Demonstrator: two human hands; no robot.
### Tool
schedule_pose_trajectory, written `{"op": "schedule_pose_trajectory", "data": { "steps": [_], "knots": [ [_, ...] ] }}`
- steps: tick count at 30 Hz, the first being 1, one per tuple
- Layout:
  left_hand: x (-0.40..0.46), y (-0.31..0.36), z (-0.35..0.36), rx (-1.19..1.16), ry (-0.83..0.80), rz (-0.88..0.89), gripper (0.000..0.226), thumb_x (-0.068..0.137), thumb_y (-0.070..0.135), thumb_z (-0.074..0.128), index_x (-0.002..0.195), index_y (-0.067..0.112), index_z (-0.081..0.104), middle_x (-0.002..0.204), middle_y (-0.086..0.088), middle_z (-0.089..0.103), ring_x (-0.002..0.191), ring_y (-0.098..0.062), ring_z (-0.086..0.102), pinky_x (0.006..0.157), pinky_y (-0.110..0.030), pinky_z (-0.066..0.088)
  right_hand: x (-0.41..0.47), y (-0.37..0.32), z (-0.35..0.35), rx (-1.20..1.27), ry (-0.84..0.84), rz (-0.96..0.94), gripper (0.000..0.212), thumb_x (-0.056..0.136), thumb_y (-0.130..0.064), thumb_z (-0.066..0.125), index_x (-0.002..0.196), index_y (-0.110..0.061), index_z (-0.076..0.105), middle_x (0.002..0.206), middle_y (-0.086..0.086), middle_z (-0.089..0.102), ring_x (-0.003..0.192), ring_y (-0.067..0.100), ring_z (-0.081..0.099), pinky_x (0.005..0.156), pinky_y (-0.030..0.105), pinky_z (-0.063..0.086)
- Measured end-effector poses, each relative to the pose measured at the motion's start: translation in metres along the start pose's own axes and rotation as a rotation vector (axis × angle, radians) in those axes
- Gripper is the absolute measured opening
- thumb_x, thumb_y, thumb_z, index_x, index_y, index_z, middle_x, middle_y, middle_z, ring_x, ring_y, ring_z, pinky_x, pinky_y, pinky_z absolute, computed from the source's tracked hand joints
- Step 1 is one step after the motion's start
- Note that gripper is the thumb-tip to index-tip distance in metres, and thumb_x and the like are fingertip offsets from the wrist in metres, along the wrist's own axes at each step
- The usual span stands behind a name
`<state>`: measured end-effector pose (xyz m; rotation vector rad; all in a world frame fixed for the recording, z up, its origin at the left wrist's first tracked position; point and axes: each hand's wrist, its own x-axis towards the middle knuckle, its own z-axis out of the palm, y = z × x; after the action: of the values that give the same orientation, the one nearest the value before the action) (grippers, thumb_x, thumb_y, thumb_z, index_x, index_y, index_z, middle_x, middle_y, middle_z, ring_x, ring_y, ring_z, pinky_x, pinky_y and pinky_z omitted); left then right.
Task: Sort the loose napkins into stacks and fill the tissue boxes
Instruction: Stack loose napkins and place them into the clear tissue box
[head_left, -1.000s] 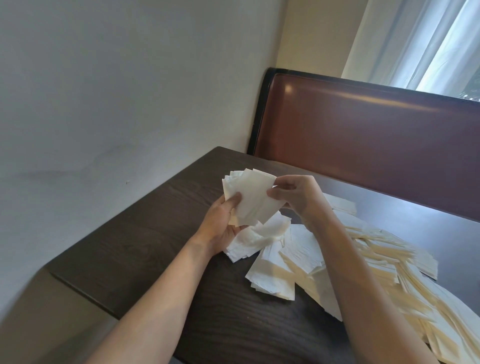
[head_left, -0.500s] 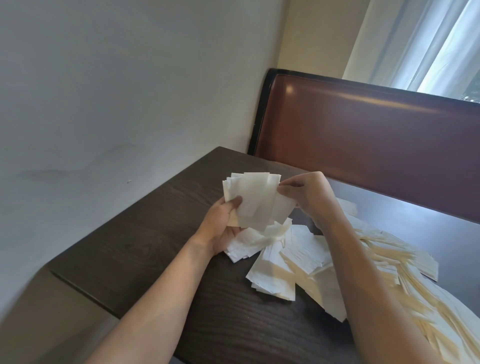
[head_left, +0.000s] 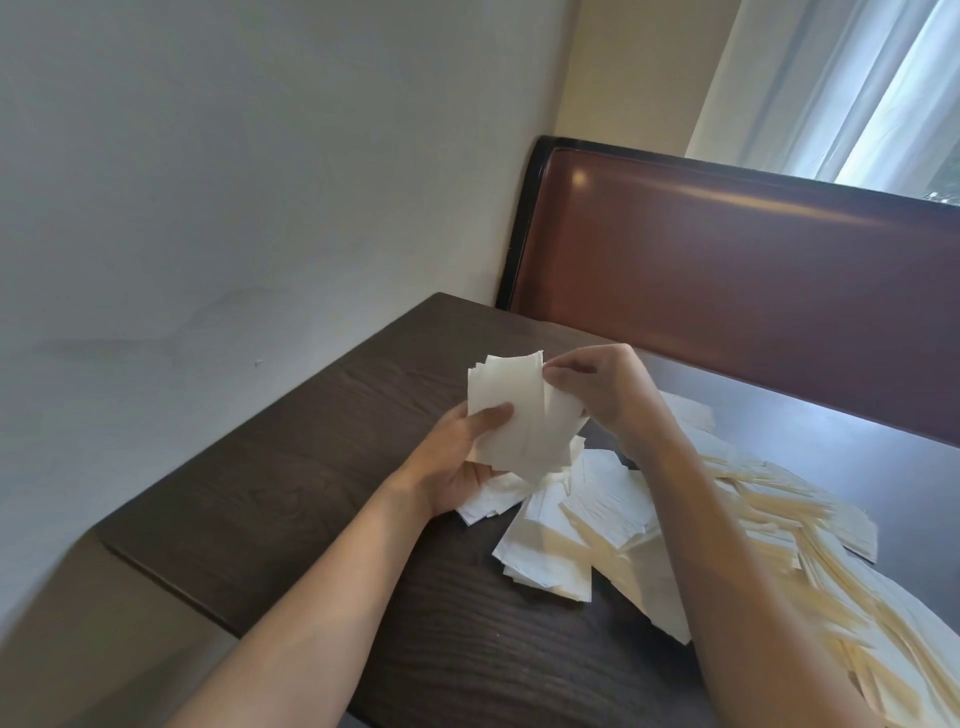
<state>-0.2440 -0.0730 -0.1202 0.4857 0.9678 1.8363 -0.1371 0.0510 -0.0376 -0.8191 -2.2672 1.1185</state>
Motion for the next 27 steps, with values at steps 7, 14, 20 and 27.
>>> {"op": "schedule_pose_trajectory", "data": {
  "steps": [7, 14, 20, 27],
  "knots": [
    [0.008, 0.002, -0.009, -0.148, 0.275, 0.154, 0.026, 0.097, 0.007, 0.061, 0.123, 0.009, 0.061, 0.115, -0.015, 0.071, 0.101, -0.027, 0.071, 0.082, -0.038, 0.061, 0.005, -0.002, -0.018, 0.081, 0.324, -0.065, 0.019, 0.093, -0.009, 0.060, 0.094, -0.012, 0.079, 0.083, -0.011, 0.066, 0.075, 0.009, 0.057, 0.056, 0.016, 0.042],
    [0.001, 0.005, 0.001, -0.098, 0.227, 0.105, 0.041, 0.100, 0.036, 0.056, 0.133, 0.011, 0.059, 0.117, -0.015, 0.072, 0.101, -0.025, 0.073, 0.077, -0.036, 0.061, -0.007, -0.015, 0.014, 0.645, 0.340, 0.015, 0.009, 0.092, -0.009, 0.065, 0.092, -0.012, 0.074, 0.084, -0.001, 0.068, 0.077, 0.009, 0.064, 0.064, 0.024, 0.058],
    [-0.003, 0.005, 0.004, -0.092, 0.203, 0.056, 0.049, 0.097, 0.049, 0.054, 0.131, 0.014, 0.061, 0.121, -0.015, 0.071, 0.108, -0.028, 0.070, 0.080, -0.037, 0.061, -0.011, -0.015, 0.020, 0.943, 0.363, 0.040, 0.012, 0.095, -0.006, 0.061, 0.098, -0.010, 0.072, 0.097, 0.002, 0.067, 0.091, 0.013, 0.064, 0.070, 0.026, 0.059],
    [-0.003, 0.005, 0.004, -0.115, 0.152, 0.081, 0.055, 0.098, 0.056, 0.045, 0.132, 0.015, 0.061, 0.121, -0.014, 0.071, 0.108, -0.029, 0.071, 0.093, -0.043, 0.056, -0.010, -0.007, 0.031, 0.754, 0.216, 0.055, 0.017, 0.094, -0.002, 0.059, 0.093, -0.015, 0.071, 0.100, 0.007, 0.068, 0.094, 0.021, 0.063, 0.069, 0.028, 0.060]
  ]
}}
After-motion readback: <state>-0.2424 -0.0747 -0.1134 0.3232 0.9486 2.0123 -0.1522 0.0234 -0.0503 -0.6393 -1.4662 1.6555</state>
